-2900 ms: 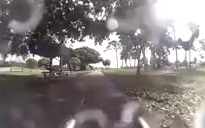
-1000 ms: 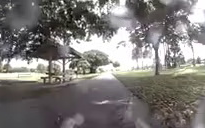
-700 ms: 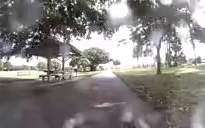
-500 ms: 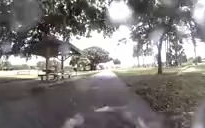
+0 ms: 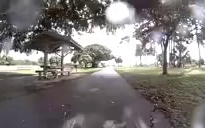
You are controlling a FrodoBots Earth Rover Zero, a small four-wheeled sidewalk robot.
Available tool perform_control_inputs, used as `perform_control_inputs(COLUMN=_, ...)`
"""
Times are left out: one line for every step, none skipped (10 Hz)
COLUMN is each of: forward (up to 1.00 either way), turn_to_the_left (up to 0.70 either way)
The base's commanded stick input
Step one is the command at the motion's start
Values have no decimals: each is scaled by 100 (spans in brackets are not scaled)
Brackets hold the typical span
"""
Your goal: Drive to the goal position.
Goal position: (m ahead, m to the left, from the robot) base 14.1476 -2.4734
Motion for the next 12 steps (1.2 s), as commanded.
perform_control_inputs(forward=85, turn_to_the_left=0)
perform_control_inputs(forward=85, turn_to_the_left=0)
perform_control_inputs(forward=85, turn_to_the_left=0)
perform_control_inputs(forward=85, turn_to_the_left=0)
perform_control_inputs(forward=85, turn_to_the_left=0)
perform_control_inputs(forward=85, turn_to_the_left=0)
perform_control_inputs(forward=85, turn_to_the_left=0)
perform_control_inputs(forward=85, turn_to_the_left=0)
perform_control_inputs(forward=85, turn_to_the_left=0)
perform_control_inputs(forward=85, turn_to_the_left=0)
perform_control_inputs(forward=85, turn_to_the_left=0)
perform_control_inputs(forward=85, turn_to_the_left=-1)
